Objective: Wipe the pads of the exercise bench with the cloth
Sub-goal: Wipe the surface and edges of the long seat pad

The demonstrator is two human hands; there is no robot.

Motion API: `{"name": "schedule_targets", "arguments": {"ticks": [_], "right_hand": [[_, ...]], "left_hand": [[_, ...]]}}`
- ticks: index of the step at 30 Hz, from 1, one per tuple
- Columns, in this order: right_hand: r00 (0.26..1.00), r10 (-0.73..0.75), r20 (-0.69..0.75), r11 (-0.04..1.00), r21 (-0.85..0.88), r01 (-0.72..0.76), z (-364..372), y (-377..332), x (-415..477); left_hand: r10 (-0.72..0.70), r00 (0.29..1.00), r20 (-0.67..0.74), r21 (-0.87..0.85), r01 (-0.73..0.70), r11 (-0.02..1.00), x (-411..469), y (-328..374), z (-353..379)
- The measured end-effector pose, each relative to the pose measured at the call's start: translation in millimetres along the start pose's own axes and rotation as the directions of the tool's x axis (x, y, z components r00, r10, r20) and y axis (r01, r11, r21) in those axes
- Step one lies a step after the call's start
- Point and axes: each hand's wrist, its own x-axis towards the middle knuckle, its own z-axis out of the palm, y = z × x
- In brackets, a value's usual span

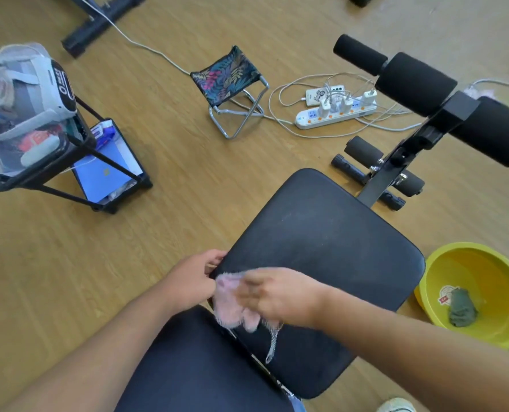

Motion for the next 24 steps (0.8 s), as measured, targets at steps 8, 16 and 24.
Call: {"name": "schedule_targets", "arguments": {"ticks": [8, 16, 24], "right_hand": [[0.852, 0.505, -0.138, 0.841, 0.299, -0.451, -22.3, -67.0, 51.1], [0.818, 0.507, -0.271, 0.860, 0.226, -0.458, 10.4, 36.7, -16.5], [-0.015, 0.982, -0.187, 0.099, 0.585, -0.805, 3.0, 73.1, -49.3]], "left_hand": [[-0.017, 1.000, 0.026, -0.007, 0.017, 1.000, 2.3, -6.1, -6.2], [0.034, 0.999, -0.026, 0.002, -0.034, 0.999, 8.8, -13.2, 2.9], [0.051, 0.994, -0.096, 0.079, -0.044, 0.996, 7.0, -7.6, 9.0]]}}
